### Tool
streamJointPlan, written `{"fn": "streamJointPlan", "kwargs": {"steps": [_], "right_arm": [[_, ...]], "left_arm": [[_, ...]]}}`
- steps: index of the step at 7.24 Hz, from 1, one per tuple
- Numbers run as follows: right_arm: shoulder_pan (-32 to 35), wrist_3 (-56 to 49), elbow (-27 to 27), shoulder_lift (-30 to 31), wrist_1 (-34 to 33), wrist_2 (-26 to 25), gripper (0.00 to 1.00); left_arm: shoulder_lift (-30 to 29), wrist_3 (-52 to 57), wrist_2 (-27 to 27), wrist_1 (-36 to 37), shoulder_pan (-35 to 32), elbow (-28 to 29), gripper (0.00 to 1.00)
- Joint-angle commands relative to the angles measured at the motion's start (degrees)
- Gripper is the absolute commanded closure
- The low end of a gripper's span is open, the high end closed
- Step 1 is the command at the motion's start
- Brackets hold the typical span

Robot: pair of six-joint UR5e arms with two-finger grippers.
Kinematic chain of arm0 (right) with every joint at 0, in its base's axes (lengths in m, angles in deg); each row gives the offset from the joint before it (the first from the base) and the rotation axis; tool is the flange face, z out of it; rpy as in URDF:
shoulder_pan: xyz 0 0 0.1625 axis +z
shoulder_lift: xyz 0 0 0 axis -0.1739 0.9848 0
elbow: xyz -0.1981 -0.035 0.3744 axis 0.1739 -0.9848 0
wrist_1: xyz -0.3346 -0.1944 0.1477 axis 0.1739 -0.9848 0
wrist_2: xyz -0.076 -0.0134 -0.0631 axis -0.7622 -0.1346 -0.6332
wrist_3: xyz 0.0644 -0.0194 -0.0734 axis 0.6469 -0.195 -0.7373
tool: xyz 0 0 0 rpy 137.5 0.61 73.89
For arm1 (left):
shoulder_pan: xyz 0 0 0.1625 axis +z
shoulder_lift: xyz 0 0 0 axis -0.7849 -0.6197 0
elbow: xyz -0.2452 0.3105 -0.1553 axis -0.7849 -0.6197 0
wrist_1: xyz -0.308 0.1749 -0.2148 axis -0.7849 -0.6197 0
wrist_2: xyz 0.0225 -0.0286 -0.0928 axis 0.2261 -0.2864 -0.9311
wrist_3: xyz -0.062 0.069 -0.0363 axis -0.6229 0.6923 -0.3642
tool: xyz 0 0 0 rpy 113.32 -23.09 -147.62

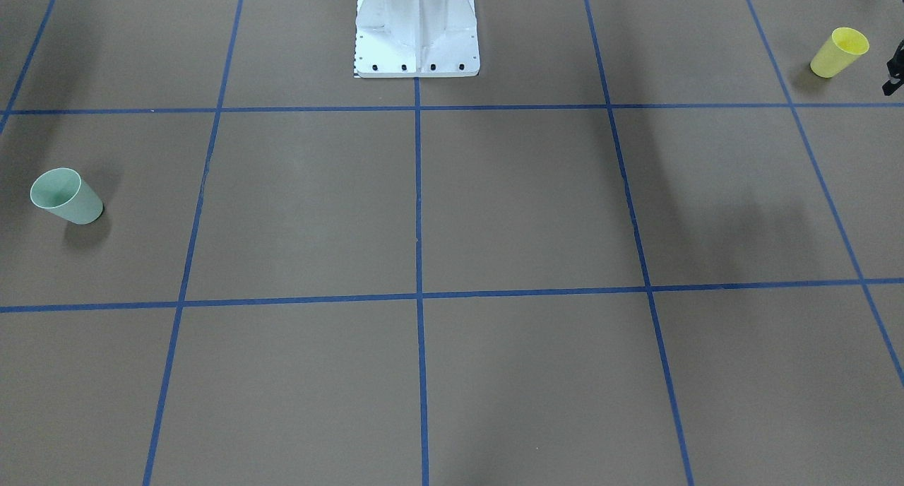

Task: Transfer and stack yellow cup on green cup

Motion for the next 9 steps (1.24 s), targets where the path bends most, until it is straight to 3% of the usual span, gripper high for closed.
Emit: {"fn": "streamJointPlan", "kwargs": {"steps": [1,3,5,6,8,9], "right_arm": [[-0.1,0.0,0.0,0.0,0.0,0.3,0.0],[-0.1,0.0,0.0,0.0,-0.1,0.4,0.0],[-0.1,0.0,-0.2,0.0,-0.1,0.3,0.0],[-0.1,0.0,-0.2,0.1,-0.1,0.3,0.0],[-0.1,0.0,-0.2,0.1,-0.1,0.3,0.0],[-0.1,-0.1,-0.2,0.1,0.0,0.3,0.0]], "left_arm": [[0.1,0.1,-0.1,0.0,0.0,-0.5,0.0],[-0.1,-1.8,-3.0,0.1,0.0,0.0,0.0],[-2.4,-30.7,-10.8,-1.8,0.0,-0.5,0.0],[-3.3,-40.0,-13.3,-5.9,0.2,-0.2,0.0],[-5.9,-47.6,-17.4,-8.8,0.6,2.0,0.0],[-10.6,-50.7,-18.7,-8.6,1.6,4.5,0.0]]}}
